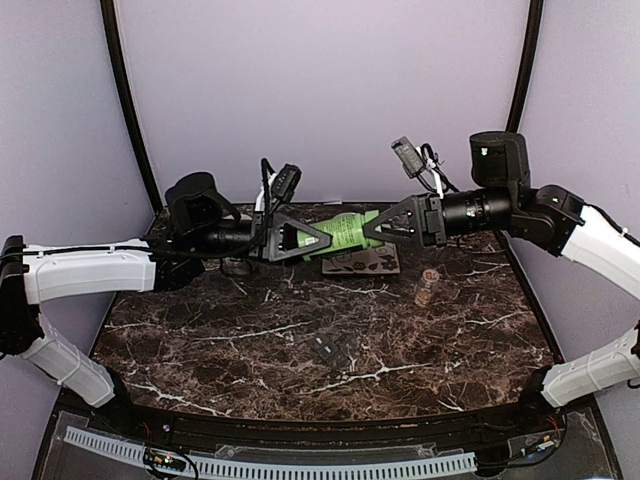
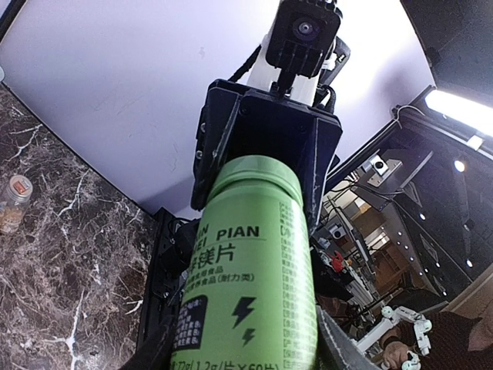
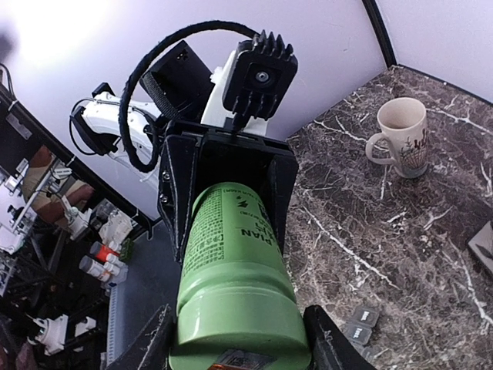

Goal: Sort the pills into containers
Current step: Unscrew the lid of the pill bottle.

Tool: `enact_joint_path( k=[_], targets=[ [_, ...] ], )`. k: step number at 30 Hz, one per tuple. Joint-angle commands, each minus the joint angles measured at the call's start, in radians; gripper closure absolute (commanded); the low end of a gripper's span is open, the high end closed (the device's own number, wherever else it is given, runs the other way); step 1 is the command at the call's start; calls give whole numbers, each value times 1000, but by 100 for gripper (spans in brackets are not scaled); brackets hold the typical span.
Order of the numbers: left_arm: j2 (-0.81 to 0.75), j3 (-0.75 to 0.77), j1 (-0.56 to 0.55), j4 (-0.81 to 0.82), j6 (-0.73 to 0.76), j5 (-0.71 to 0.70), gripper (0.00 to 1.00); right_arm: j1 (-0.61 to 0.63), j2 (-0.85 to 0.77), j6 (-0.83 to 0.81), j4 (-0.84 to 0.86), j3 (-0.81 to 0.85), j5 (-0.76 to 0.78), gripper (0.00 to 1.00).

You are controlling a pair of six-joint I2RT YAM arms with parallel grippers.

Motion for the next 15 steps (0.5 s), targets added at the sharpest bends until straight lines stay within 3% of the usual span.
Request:
enact_joint_path(
  k=[1,15],
  targets=[
    [-68,-11,9,20,-18,18,100,-1,-43,-133,-5,28,64,58],
    [-30,-1,9,38,-11,26,100,-1,-53,-168,-34,51,75,56]
  ],
)
